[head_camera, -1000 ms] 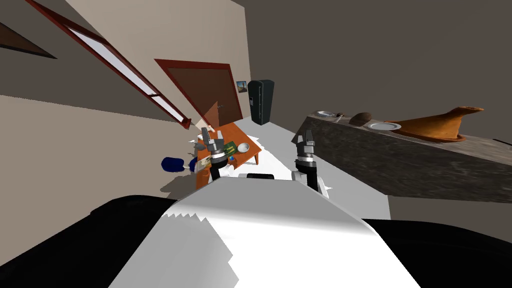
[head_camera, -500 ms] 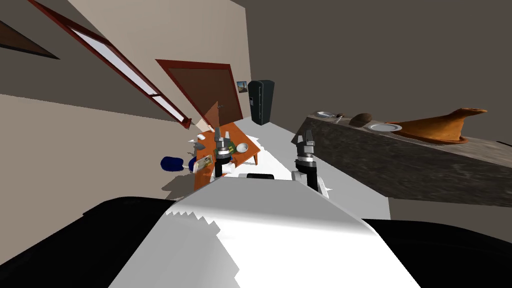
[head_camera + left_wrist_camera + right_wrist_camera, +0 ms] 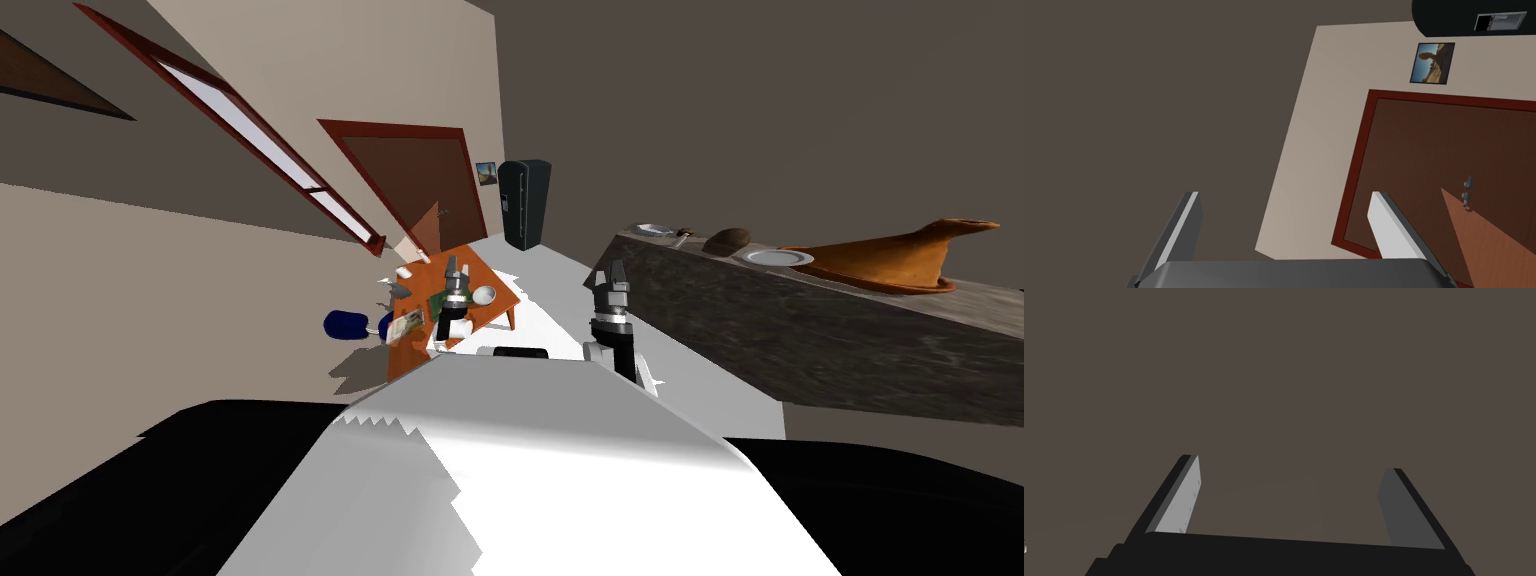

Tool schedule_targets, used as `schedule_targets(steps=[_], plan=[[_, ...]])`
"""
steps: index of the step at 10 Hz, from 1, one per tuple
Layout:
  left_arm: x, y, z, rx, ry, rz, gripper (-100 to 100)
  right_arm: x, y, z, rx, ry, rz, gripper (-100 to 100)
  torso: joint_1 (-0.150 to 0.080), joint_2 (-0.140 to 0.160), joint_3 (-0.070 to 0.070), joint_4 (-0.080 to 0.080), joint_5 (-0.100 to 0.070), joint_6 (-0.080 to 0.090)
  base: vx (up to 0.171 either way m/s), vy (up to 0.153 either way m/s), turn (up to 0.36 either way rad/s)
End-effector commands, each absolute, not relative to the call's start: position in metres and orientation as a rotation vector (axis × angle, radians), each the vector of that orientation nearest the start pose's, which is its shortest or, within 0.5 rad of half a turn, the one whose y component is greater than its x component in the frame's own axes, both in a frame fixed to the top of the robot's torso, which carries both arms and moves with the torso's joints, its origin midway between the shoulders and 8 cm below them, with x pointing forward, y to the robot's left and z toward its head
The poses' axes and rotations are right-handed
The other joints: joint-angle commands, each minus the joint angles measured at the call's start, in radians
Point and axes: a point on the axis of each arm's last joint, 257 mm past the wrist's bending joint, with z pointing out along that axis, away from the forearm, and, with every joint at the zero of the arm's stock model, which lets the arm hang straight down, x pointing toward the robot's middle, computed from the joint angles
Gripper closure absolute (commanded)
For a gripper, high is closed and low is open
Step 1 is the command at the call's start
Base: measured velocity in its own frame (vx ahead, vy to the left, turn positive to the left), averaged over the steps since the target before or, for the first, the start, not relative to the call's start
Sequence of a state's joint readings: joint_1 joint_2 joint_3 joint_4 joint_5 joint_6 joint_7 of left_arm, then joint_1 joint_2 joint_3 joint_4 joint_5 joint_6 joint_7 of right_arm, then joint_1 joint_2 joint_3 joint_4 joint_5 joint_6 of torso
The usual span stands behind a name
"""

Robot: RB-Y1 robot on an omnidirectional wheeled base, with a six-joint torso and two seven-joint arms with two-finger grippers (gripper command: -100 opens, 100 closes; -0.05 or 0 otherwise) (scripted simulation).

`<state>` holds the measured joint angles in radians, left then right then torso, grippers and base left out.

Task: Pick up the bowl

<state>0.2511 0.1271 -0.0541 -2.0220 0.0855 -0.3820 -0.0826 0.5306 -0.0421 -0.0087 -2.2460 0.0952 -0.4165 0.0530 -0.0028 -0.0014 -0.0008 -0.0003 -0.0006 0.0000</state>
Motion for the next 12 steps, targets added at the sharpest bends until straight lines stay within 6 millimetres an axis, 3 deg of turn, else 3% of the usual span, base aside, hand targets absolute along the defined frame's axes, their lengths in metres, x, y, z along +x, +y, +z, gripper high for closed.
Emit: schedule_targets(steps=[1, 5, 12], plan=[[0.445, 0.239, -0.042, -0.717, 0.862, -1.344, -100, 0.362, -0.278, -0.019, 0.658, 0.813, 1.137, 0, 0.0, 0.0, 0.0, 0.0, 0.0, 0.0, 0.008, -0.036, 0.016], [0.491, 0.228, -0.081, -0.789, 1.0, -1.321, -100, 0.362, -0.278, -0.019, 0.658, 0.813, 1.137, 0, 0.001, 0.0, 0.0, 0.0, 0.0, 0.0, 0.002, -0.027, 0.046], [0.537, 0.219, -0.141, -0.91, 1.166, -1.269, -100, 0.362, -0.278, -0.019, 0.658, 0.813, 1.137, 0, 0.002, 0.001, 0.001, 0.0, 0.0, 0.0, -0.005, -0.017, 0.042]])
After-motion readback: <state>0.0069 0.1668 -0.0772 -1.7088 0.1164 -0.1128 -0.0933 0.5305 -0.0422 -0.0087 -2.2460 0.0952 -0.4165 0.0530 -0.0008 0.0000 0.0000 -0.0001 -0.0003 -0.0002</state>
